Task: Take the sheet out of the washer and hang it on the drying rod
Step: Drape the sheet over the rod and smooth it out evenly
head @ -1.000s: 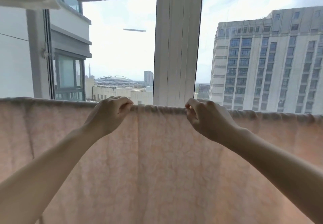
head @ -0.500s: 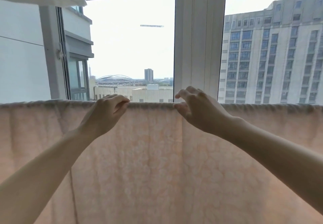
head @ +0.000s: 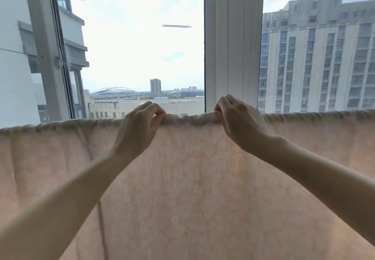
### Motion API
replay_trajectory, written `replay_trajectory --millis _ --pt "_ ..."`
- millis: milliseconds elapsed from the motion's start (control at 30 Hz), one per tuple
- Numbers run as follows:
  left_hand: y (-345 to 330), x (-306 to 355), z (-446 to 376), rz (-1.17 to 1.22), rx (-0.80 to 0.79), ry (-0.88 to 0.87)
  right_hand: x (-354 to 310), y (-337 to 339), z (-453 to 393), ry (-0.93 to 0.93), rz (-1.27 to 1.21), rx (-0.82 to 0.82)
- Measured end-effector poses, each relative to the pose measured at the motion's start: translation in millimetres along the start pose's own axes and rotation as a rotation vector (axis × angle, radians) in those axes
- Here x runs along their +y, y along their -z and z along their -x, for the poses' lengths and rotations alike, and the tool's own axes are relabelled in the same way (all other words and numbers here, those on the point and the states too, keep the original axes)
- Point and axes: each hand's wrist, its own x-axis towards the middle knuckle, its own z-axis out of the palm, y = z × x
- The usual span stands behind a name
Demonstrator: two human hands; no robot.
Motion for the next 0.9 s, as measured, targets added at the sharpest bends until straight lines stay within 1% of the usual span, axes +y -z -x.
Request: replay_trajectory --millis 100,167,267,333,400,500,633,800,900 --pt "-6.0 13.0 -18.3 0.041 0.083 -0.005 -4.4 2.9 -16.8 -0.072 -0.110 0.062" --pt "-11.5 21.3 -26.7 0.072 0.103 0.009 -6.9 1.4 -23.7 -0.063 -0.132 0.053" --pt "-21.6 26.1 -20.4 0.038 0.027 0.010 -5.9 -8.1 -19.5 -0.021 -0.046 -0.067" --pt "-22.4 23.5 -12.1 -0.002 -0.015 -0.024 1.8 -10.3 -14.9 -0.032 0.000 -0.108" --pt "-16.2 17.9 -9.7 -0.013 -0.048 -0.030 8.4 -7.8 -13.6 -0.052 -0.015 -0.126" --pt "-2.4 4.2 -8.5 -0.001 -0.109 0.038 10.7 -3.4 -15.6 -0.062 -0.102 -0.130" --pt "12.1 -21.8 3.1 -0.037 -0.172 0.091 1.2 -7.7 -18.7 0.033 -0.177 -0.122" --pt "32.3 -40.8 14.9 -0.093 -0.148 0.148 -21.9 -18.9 -27.8 0.153 -0.193 -0.105" --pt "40.8 -51.1 21.9 -0.101 -0.140 0.191 -35.2 -27.6 -31.8 0.236 -0.155 -0.087"
